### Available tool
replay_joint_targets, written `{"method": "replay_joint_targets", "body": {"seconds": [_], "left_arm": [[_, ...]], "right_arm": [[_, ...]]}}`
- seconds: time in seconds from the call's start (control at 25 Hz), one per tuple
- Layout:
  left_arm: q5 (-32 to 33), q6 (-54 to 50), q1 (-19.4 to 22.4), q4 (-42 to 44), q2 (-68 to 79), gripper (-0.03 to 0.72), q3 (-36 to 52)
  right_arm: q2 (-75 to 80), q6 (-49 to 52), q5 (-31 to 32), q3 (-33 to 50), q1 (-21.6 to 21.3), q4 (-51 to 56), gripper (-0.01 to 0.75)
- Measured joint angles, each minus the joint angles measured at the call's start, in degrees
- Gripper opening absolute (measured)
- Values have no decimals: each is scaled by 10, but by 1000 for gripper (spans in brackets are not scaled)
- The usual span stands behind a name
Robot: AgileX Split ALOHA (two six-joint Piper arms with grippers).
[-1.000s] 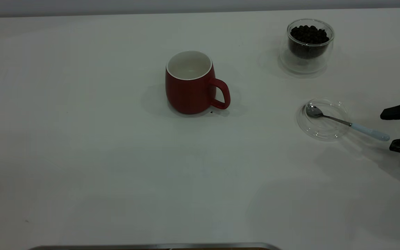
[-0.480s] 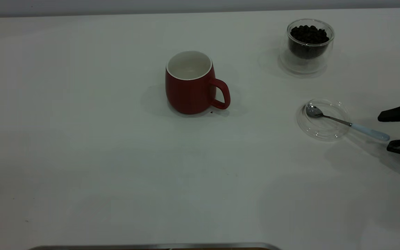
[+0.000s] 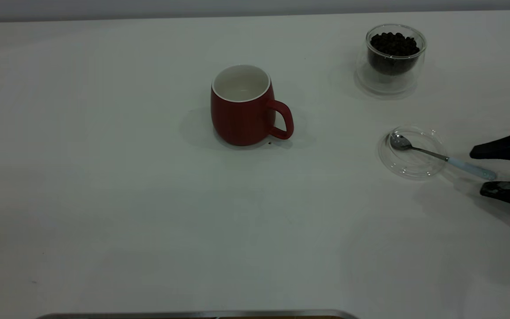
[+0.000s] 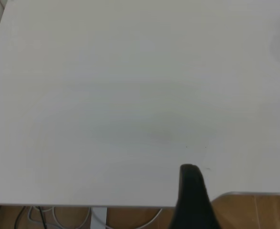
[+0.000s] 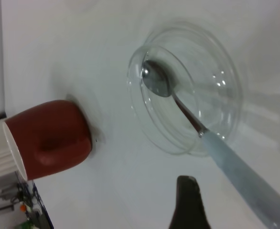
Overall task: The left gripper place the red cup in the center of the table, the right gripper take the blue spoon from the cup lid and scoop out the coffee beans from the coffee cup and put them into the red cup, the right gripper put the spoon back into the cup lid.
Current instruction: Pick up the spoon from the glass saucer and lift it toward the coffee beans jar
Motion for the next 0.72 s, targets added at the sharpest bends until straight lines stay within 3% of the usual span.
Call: {"method": "replay_joint_targets", "body": {"seconds": [0.24, 0.72], "left_arm": [[0, 0, 0, 0, 0, 587, 0], [0, 0, 0, 0, 0, 587, 0]], "right_arm": [[2, 9, -1, -11, 14, 0, 534], [2, 10, -6, -11, 14, 0, 256]]}}
